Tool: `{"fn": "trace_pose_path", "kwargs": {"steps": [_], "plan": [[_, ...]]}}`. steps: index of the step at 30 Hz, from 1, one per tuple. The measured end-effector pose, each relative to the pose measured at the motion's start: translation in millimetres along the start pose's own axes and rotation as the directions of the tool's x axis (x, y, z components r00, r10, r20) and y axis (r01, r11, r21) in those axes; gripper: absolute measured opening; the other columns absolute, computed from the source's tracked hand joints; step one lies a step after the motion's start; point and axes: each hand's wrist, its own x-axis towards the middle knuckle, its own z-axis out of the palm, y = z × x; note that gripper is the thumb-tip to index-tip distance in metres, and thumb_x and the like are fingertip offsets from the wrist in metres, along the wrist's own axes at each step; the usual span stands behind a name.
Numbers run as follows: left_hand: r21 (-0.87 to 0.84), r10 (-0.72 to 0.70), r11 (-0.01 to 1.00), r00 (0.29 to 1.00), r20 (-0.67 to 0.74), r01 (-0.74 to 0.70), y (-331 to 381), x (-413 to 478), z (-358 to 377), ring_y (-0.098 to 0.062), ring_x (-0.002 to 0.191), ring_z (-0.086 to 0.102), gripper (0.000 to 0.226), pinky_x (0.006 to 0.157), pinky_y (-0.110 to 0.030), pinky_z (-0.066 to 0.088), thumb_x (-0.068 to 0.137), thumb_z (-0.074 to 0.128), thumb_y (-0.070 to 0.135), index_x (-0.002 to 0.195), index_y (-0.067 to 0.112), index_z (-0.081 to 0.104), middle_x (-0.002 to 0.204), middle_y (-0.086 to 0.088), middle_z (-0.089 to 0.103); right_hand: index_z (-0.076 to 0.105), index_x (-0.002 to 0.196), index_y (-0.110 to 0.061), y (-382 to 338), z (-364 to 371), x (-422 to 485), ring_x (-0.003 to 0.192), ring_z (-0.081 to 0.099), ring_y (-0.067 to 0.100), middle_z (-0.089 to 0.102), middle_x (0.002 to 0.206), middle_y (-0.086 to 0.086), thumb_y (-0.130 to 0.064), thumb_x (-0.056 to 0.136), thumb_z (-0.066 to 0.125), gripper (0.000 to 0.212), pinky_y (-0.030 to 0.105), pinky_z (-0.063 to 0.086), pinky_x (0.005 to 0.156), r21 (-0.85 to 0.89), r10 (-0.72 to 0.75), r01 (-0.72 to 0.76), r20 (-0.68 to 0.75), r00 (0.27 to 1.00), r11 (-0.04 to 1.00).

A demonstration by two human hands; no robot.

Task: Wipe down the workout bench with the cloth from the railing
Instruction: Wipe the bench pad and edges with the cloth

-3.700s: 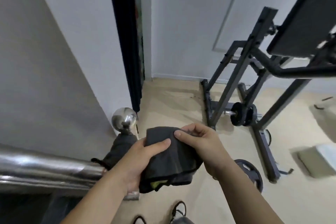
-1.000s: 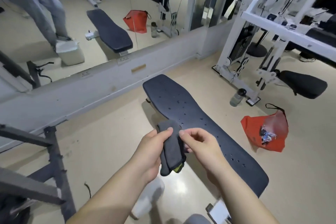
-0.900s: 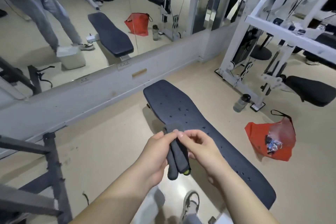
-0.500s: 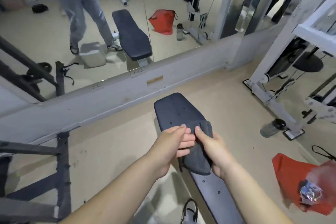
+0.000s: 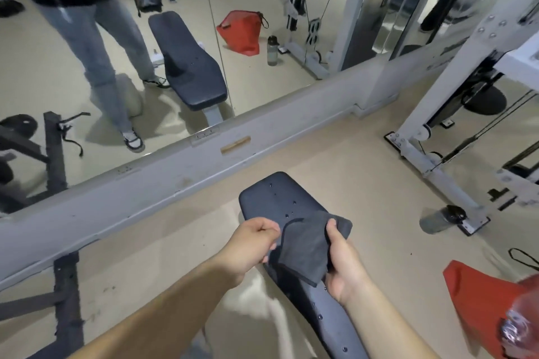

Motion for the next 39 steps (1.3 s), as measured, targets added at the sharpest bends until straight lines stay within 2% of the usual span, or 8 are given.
{"fn": "trace_pose_path", "kwargs": {"steps": [12, 17, 20, 22, 25, 27, 32, 39], "plan": [[0.209, 0.15, 0.96, 0.974, 0.169, -0.185, -46, 216, -86, 0.001, 0.052, 0.05, 0.012, 0.051, -0.008, 0.039, 0.096, 0.058, 0.018, 0.098, 0.012, 0.069, 0.074, 0.005, 0.063, 0.056, 0.139, -0.021, 52, 67, 193, 0.108, 0.071, 0.027, 0.072, 0.125, 0.006, -0.049, 0.103, 0.054, 0.045, 0.038, 0.061, 0.076, 0.087, -0.074, 0.116, -0.38, 0.922, 0.989], [0.37, 0.171, 0.904, 0.975, 0.144, -0.214, -103, 306, -72, -0.003, 0.072, 0.058, 0.015, 0.064, -0.014, 0.039, 0.096, 0.059, 0.027, 0.107, 0.021, 0.067, 0.089, 0.009, 0.068, 0.054, 0.114, -0.032, 28, 41, 276, 0.104, 0.061, 0.029, 0.062, 0.102, -0.001, -0.043, 0.103, 0.053, 0.016, 0.047, 0.052, 0.097, -0.322, -0.407, 0.275, -0.485, 0.774, 0.906], [0.447, 0.174, 0.866, 0.974, 0.146, -0.222, -138, 359, -63, -0.015, 0.089, 0.063, 0.009, 0.071, -0.011, 0.042, 0.098, 0.057, 0.025, 0.105, 0.023, 0.062, 0.102, 0.004, 0.068, 0.05, 0.101, -0.03, 40, 35, 332, 0.094, 0.064, 0.033, 0.063, 0.094, 0.004, -0.036, 0.094, 0.047, 0.009, 0.051, 0.054, 0.09, -0.716, -0.659, 0.298, -0.293, 0.692, 0.631], [0.536, 0.224, 0.8, 0.963, 0.153, -0.271, -168, 394, -60, -0.02, 0.104, 0.065, 0.021, 0.088, -0.021, 0.046, 0.097, 0.056, 0.031, 0.111, 0.019, 0.065, 0.11, 0.001, 0.069, 0.052, 0.109, -0.02, 65, 33, 378, 0.095, 0.064, 0.039, 0.065, 0.1, 0.015, -0.022, 0.093, 0.048, 0.016, 0.049, 0.051, 0.084, -0.869, -0.642, 0.217, -0.141, 0.753, 0.445], [0.702, 0.392, 0.602, 0.907, 0.156, -0.381, -219, 443, -59, -0.03, 0.109, 0.062, 0.052, 0.098, -0.035, 0.048, 0.084, 0.044, 0.044, 0.113, 0.009, 0.068, 0.114, -0.007, 0.066, 0.047, 0.144, -0.009, 122, 29, 436, 0.136, 0.049, 0.039, 0.051, 0.15, 0.022, -0.012, 0.097, 0.048, 0.047, 0.042, 0.039, 0.108, -0.988, -0.473, 0.105, 0.041, 0.88, 0.11], [0.796, 0.488, 0.459, 0.861, 0.144, -0.394, -244, 468, -60, -0.03, 0.109, 0.055, 0.046, 0.095, -0.041, 0.05, 0.082, 0.045, 0.039, 0.112, 0.012, 0.069, 0.116, -0.003, 0.063, 0.045, 0.147, -0.008, 146, 26, 465, 0.15, 0.031, 0.033, 0.035, 0.163, 0.016, -0.023, 0.095, 0.046, 0.054, 0.043, 0.022, 0.121, -0.984, -0.5, 0.155, 0.179, 0.847, -0.088], [0.864, 0.768, 0.253, 0.633, 0.095, -0.435, -266, 501, -62, -0.026, 0.088, 0.053, 0.016, 0.072, -0.04, 0.05, 0.08, 0.054, 0.028, 0.091, 0.03, 0.066, 0.09, 0.007, 0.058, 0.041, 0.153, -0.009, 122, 45, 507, 0.153, 0.024, 0.027, 0.029, 0.167, 0.01, -0.032, 0.105, 0.04, 0.053, 0.037, 0.014, 0.122, -0.96, -0.566, 0.223, 0.28, 0.775, -0.17], [0.806, 0.789, 0.32, 0.611, 0.064, -0.497, -300, 494, -59, -0.028, 0.105, 0.055, 0.027, 0.089, -0.044, 0.052, 0.089, 0.052, 0.02, 0.107, 0.025, 0.072, 0.111, 0.004, 0.064, 0.041, 0.151, -0.011, 149, 48, 484, 0.146, 0.037, 0.034, 0.04, 0.161, 0.012, -0.04, 0.106, 0.035, 0.054, 0.035, 0.026, 0.115, -0.962, -0.567, 0.223, 0.271, 0.778, -0.155]]}}
